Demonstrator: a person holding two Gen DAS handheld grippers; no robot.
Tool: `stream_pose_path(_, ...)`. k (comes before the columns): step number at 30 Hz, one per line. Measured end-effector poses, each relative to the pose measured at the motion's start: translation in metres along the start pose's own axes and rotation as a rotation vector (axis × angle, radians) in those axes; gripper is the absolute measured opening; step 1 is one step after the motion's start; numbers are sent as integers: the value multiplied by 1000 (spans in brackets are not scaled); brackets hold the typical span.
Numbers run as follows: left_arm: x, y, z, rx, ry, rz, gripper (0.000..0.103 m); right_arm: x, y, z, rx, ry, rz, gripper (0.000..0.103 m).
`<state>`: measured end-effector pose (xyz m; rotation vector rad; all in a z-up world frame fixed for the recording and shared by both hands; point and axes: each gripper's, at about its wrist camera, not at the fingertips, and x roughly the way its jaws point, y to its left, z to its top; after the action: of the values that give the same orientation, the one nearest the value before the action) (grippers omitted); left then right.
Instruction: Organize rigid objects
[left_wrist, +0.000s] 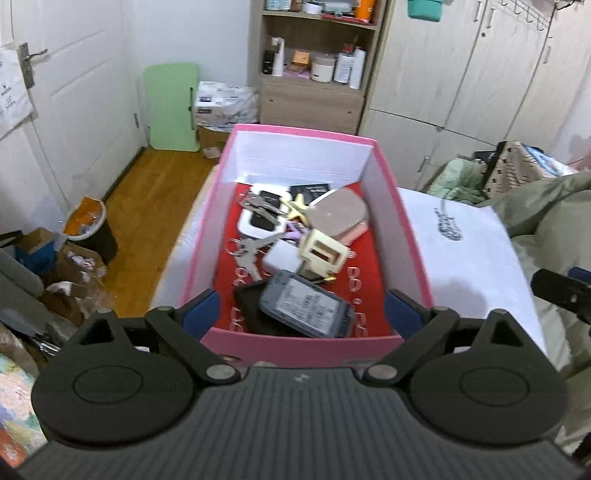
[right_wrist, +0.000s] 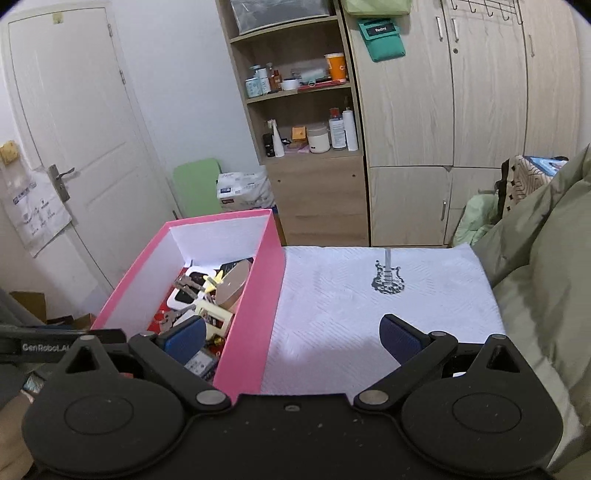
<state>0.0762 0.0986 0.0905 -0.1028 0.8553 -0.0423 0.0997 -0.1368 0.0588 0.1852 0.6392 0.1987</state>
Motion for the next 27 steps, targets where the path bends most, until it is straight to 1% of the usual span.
stream_pose_path(3, -1, -10, -3, 23, 1, 17, 98, -6, -2, -1, -5, -14, -23, 102)
stream_pose_path(6, 4, -20, -4, 47, 33, 31, 98, -2, -5, -5, -13, 2, -51, 102)
stream_pose_path(9, 8, -27, -6, 68, 60, 36, 98, 1, -9, -7, 2, 27, -53, 101)
stream_pose_path(13, 9, -32, -10, 82, 69, 36, 98, 2, -11, -10, 7, 27, -53, 101)
stream_pose_path(23, 2, -39, -16, 92, 43, 37, 98, -10, -10, -17, -17, -10, -70, 101)
stream_pose_path(27, 1, -41, -20, 95, 20, 53, 98, -14, -8, -19, -43, -28, -89, 101)
